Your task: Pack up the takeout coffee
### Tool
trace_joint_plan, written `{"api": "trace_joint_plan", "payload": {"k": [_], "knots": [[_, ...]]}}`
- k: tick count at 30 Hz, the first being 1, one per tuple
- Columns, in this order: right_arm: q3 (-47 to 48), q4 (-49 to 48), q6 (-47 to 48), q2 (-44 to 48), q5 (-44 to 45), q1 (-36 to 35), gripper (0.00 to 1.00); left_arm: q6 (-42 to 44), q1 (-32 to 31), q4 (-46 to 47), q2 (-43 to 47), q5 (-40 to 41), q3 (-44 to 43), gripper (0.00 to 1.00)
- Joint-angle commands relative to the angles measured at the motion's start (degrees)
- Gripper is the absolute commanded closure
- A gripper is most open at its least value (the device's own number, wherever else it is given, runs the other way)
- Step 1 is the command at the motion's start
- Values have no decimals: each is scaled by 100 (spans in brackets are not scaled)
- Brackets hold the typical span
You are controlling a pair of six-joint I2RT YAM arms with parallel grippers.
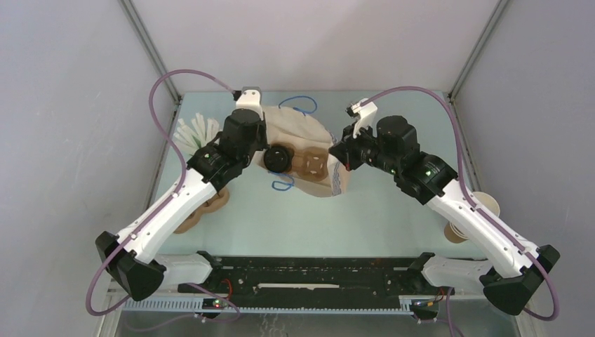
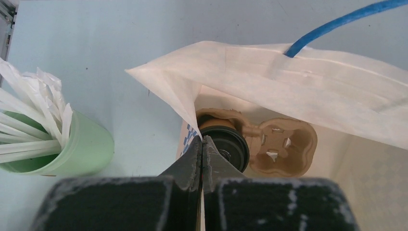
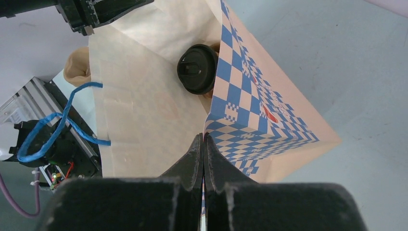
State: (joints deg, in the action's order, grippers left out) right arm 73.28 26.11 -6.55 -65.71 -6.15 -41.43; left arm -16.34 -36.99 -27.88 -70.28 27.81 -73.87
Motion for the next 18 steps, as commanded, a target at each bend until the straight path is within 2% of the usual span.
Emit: {"api": "trace_joint_plan", "payload": {"k": [1,6,10,15,18], "knots": [[8,-368,179,160,-145,4,100,144,-22,357,-45,-172,-331,100],[-24,-244,11,144,-54,119,100,191,-22,-64,-224,-277,-552,100],[-5,39,-247,182,-90,279,100,97,-25,-1159,-591,-233,-1216,100],[191,590,-649,78,-49,577,100,-241,-27,-2806,-1330,-1087,-2535,100],[247,879,-885,-103,-127,775,100,-323,-26,-3068,-1478,-1359,-2498,100]]}}
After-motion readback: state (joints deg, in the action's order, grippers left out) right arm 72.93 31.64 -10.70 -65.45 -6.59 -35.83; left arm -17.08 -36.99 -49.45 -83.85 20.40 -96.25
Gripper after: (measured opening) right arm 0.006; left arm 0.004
